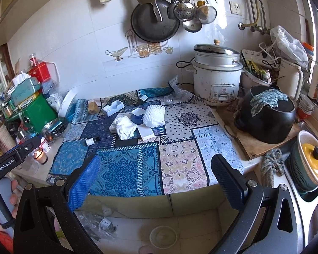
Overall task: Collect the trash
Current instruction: 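Move both tools toward the bottle and white foam net on the cloth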
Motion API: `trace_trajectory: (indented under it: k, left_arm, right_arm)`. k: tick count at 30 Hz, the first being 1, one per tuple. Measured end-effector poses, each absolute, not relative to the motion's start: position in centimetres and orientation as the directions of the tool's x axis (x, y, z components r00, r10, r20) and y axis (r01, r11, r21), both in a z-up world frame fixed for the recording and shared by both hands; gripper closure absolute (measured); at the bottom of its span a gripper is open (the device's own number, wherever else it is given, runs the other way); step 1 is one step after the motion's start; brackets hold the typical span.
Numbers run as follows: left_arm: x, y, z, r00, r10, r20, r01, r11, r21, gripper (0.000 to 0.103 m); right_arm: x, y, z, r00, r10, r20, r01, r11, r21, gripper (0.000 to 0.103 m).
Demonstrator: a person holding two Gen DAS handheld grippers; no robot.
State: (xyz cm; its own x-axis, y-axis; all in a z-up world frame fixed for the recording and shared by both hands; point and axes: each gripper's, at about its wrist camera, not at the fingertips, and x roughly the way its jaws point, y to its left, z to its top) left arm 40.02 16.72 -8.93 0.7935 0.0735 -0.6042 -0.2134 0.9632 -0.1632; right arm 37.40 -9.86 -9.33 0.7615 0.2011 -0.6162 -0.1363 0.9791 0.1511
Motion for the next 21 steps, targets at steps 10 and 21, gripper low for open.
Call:
trace_trajectory:
  k: [10,21]
  left_arm:
    - [51.8,22.3,-17.2,0.632,0.152,-0.76,-0.377,0.917,-0.13,0.0]
    - [60.4,25.1,-22.6,0.474,0.231,-0.849,-0.618,0.774,-0.134,0.002]
  right_arm:
    - [48.2,-8.9,-12.9,0.706,0.13,-0.696,-0.051,0.99,0.133,0.0]
    - [61.8,-8.8,-16.4,0.575,0.27,-0.772,-0.2,0.962,0.188,0.0]
